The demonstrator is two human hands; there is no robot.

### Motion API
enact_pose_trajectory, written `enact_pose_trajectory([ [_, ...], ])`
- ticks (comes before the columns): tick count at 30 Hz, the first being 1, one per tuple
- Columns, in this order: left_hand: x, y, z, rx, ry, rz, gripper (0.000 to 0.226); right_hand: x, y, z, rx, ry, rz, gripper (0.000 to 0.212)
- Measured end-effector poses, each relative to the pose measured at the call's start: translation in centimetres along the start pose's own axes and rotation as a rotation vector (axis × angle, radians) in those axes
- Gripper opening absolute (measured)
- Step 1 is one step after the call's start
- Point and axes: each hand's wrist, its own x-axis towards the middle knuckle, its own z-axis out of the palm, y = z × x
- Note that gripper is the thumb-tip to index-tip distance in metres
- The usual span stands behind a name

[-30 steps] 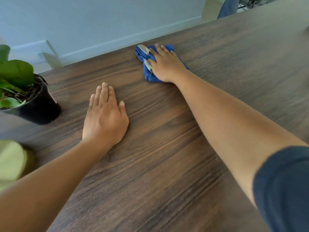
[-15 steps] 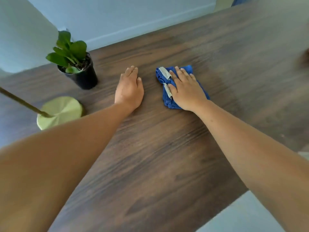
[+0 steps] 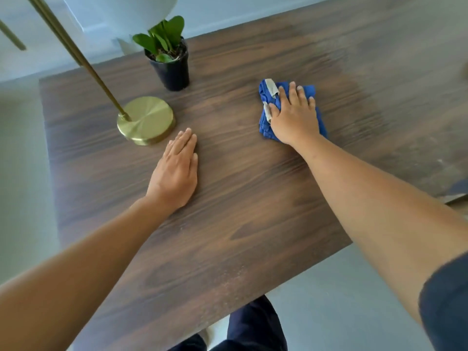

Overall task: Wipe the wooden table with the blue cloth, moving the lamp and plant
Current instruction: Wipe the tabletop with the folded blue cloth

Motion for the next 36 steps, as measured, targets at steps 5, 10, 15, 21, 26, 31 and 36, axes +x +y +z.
enact_pose_trajectory([
  [5, -3.9, -2.0, -1.7, -0.020, 0.070, -0.091, 0.049, -9.5, -6.6, 1.8, 0.037, 0.012, -0.258, 0.071],
  [10, -5.3, -3.5, -2.1, 0.046, 0.093, -0.140, 0.051, -15.3, -9.4, 2.4, -0.023, -0.110, -0.516, 0.068],
  [15, -5.5, -3.2, -2.4, 0.066, 0.068, -0.132, 0.052, -10.4, -6.6, 1.8, 0.007, -0.054, -0.177, 0.061],
  [21, -5.5, -3.6, -2.3, 0.070, 0.066, -0.164, 0.055, -15.3, -2.7, 1.8, 0.005, 0.020, -0.023, 0.068],
  [26, -5.4, -3.8, -1.9, 0.088, 0.070, -0.184, 0.060, -17.4, 2.1, 1.3, -0.021, 0.006, -0.027, 0.083],
  [31, -5.4, -3.5, -2.0, 0.075, 0.081, -0.199, 0.060, -17.3, 1.0, 1.4, -0.086, -0.026, -0.176, 0.080],
  [36, -5.5, -3.5, -2.1, -0.025, 0.124, -0.213, 0.053, -17.8, -5.0, 2.4, -0.073, -0.032, -0.299, 0.076],
])
